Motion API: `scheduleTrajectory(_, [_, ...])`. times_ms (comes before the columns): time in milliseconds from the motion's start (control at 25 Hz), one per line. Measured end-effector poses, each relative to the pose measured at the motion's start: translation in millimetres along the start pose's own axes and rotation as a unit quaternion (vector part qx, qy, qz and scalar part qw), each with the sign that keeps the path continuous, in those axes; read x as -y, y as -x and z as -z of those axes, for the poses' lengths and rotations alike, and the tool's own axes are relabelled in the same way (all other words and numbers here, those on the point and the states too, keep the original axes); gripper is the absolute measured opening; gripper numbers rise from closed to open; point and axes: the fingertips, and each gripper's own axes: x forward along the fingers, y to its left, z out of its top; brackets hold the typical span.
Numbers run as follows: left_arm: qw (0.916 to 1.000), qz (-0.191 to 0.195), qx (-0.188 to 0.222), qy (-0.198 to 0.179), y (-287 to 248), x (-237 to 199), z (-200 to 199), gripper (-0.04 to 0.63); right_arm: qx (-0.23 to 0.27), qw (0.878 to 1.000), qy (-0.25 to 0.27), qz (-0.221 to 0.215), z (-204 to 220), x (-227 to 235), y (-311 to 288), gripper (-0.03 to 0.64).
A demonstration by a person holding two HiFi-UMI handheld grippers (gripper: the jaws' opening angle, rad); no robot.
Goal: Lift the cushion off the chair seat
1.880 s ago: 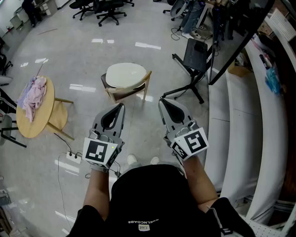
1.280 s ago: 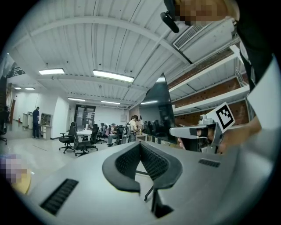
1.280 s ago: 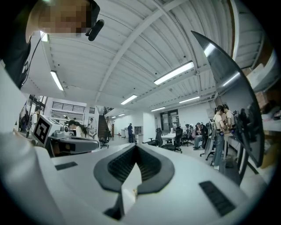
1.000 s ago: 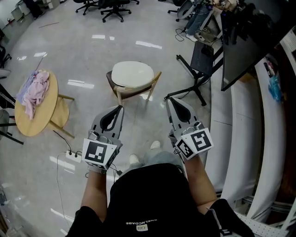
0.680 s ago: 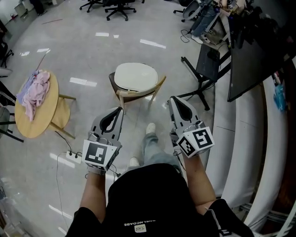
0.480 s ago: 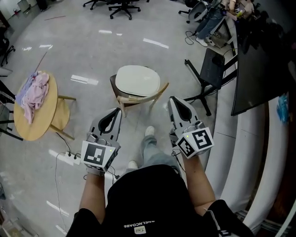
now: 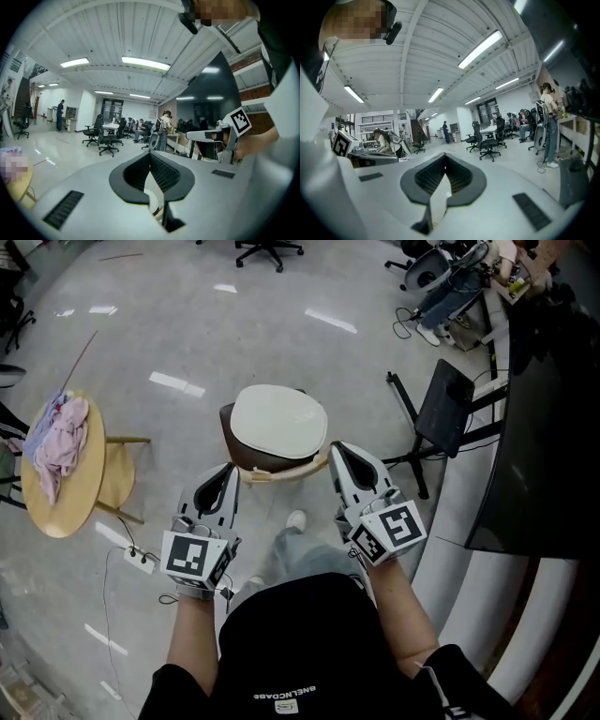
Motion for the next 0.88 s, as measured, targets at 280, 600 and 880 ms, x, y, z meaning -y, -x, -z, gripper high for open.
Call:
scheduleTrajectory(280, [0.999,-0.043,-0.013,0.002,-45.5,-15.8,1.5,0.014,-0.01,0.999,-0.023,-0.031,-2.1,45.4,-28.8,0.003])
scheduleTrajectory(600, [0.9972,-0.058,-0.045,0.005,-75.5,-33.8,11.1,0.014,-0.026,0.998,-0.035,-0.04,8.3,63.4,-42.9,0.003])
scheduleTrajectory(880, [0.9974,-0.027,-0.064,0.014,-98.1,-57.7,21.5,0.014,-0.039,0.998,-0.047,-0.023,19.1,70.9,-59.7,0.003])
